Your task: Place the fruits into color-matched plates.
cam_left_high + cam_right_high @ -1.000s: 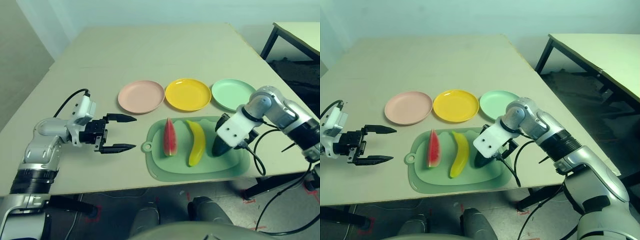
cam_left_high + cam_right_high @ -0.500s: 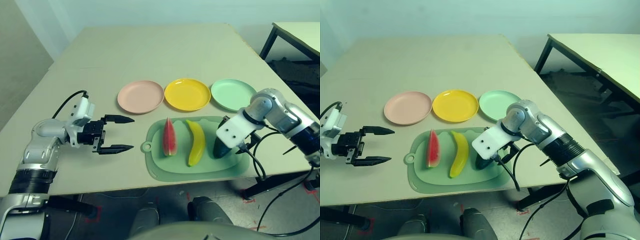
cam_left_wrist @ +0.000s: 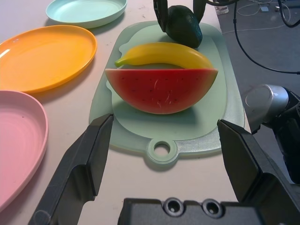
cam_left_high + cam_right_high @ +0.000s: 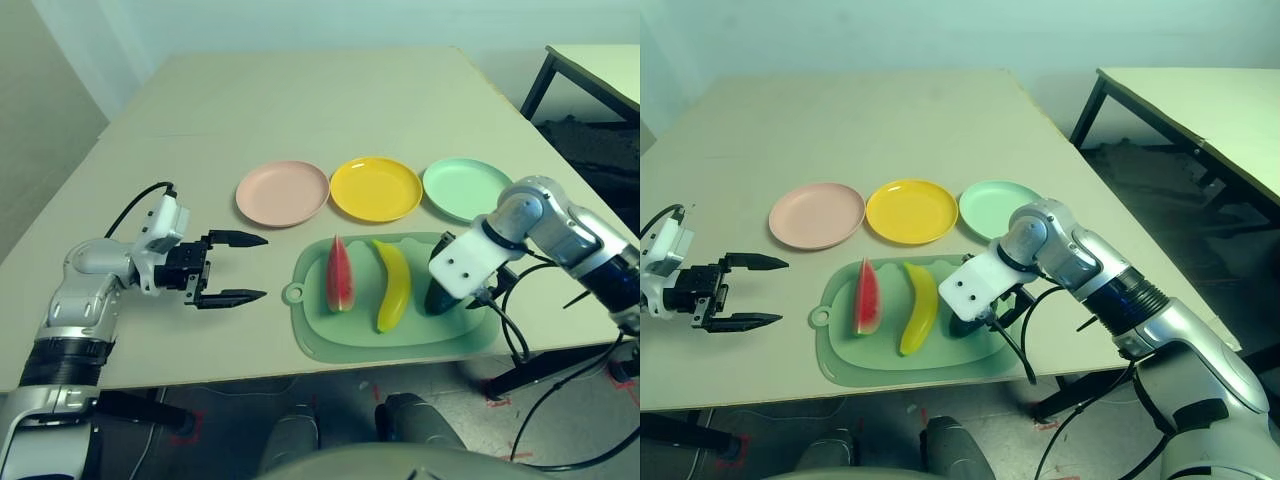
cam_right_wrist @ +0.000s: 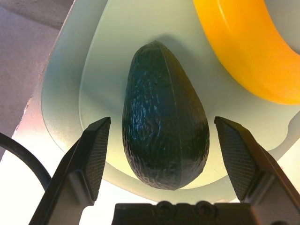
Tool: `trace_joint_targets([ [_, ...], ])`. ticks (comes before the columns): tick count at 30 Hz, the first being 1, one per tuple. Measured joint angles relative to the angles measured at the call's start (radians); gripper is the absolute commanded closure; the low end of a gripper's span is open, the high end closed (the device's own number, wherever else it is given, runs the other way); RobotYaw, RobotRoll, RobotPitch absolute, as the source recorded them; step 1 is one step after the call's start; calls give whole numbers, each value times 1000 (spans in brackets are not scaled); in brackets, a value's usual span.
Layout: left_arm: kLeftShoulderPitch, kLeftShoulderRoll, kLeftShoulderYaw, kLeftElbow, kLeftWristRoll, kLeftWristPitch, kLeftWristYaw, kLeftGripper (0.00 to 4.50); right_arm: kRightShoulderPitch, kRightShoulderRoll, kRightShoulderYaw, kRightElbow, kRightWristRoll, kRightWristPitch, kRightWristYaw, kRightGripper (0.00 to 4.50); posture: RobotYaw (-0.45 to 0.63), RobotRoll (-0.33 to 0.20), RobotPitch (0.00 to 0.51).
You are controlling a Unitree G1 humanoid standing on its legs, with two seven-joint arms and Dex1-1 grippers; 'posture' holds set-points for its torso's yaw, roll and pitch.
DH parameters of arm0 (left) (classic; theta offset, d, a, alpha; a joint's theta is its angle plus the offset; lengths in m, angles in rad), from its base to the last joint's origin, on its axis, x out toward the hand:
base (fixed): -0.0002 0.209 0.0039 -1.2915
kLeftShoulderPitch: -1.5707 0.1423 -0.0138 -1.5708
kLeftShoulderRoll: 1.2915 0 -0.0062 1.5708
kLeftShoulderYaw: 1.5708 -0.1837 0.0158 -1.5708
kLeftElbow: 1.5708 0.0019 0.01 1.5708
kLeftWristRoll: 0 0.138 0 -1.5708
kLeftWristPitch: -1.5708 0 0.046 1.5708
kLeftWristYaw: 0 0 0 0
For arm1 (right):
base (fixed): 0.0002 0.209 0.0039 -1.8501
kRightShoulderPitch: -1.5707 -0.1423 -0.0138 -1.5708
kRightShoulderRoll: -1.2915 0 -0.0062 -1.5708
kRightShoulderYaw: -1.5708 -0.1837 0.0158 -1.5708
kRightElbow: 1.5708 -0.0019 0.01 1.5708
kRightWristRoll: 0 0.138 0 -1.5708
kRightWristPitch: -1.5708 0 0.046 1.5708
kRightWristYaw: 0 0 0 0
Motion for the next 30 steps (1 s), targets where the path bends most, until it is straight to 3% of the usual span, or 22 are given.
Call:
trace_joint_targets([
  [3, 0, 0, 0, 0, 0, -2, 0, 0, 0, 1, 0, 2, -2, 1, 0, 1628, -101, 0, 27],
  [4, 0, 0, 0, 0, 0, -2, 0, 0, 0, 1, 0, 2, -2, 2, 0, 1697, -101, 0, 27],
  [15, -20, -15, 2, 10, -1, 38, 64, 0, -7, 8, 0, 18, 1, 27, 0, 1697, -111, 0, 31],
  [19, -38, -18, 10, 12, -2, 88, 130, 0, -70, 14, 0, 36, 40, 75, 0, 1697, -111, 0, 31],
  [25, -53, -22, 13, 12, 6, 143, 219, 0, -224, 103, -41, 234, 9, 55, -21, 1697, -110, 0, 27],
  [30, -76, -32, 15, 11, 21, 215, 310, 0, -372, 191, -45, 572, -86, -38, -135, 1697, -104, 0, 27],
])
